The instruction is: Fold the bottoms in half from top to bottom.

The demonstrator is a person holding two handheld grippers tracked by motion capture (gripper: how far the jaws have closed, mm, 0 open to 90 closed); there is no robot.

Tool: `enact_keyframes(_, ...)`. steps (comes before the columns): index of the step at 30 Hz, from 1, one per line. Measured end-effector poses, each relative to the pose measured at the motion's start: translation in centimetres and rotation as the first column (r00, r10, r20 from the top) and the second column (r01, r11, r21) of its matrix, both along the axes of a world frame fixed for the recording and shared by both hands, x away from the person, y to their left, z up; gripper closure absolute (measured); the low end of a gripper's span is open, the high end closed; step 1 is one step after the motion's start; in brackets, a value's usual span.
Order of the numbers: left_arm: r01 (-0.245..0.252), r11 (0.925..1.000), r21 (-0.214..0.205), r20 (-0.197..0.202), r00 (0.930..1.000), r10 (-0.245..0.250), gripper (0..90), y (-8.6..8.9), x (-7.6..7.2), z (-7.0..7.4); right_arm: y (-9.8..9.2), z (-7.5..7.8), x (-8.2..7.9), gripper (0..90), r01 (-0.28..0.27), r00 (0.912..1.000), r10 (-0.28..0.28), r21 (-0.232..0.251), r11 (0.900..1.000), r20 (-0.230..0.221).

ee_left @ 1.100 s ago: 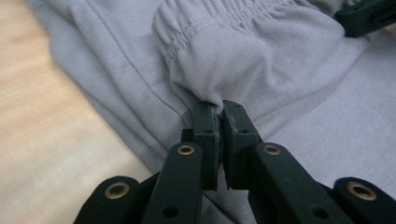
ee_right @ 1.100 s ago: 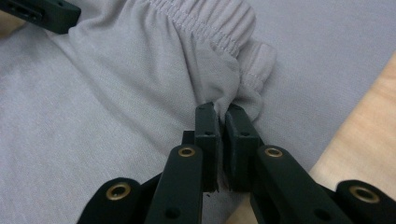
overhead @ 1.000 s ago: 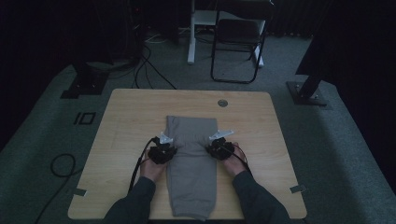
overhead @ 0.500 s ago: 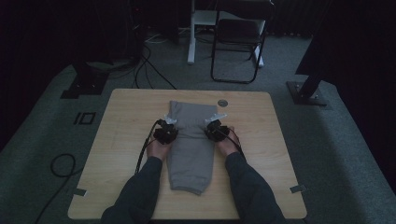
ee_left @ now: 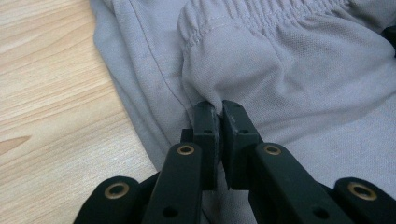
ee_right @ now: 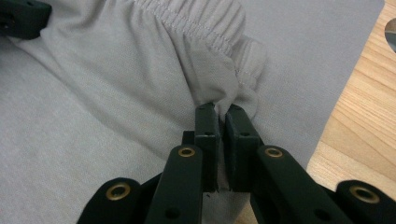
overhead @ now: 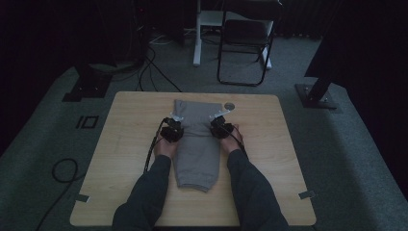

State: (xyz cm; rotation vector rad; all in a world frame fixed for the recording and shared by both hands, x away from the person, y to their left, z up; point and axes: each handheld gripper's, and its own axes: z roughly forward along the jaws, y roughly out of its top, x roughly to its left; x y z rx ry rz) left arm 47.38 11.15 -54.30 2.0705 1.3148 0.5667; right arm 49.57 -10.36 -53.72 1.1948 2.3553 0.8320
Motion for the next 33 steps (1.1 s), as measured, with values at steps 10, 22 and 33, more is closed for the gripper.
enact_keyframes(10,0.021,0.9990,-0.038,0.017,0.9996,-0.020,85.3,0.5,-0.1,0.5,-0.5,0.2,0.0,86.1,0.010,0.9999,-0.011,0.041,0.9991,0.006)
enact_keyframes(22,0.126,0.9669,-0.222,0.250,0.9657,-0.068,85.6,2.8,-2.2,10.8,-3.1,7.8,-1.2,86.2,-0.025,0.9851,-0.019,0.251,0.9677,0.171)
enact_keyframes(33,0.254,0.9499,-0.183,0.261,0.9439,-0.202,85.4,3.9,-7.9,11.5,-4.4,11.5,-7.3,86.1,-0.173,0.9552,0.108,0.224,0.9591,0.275)
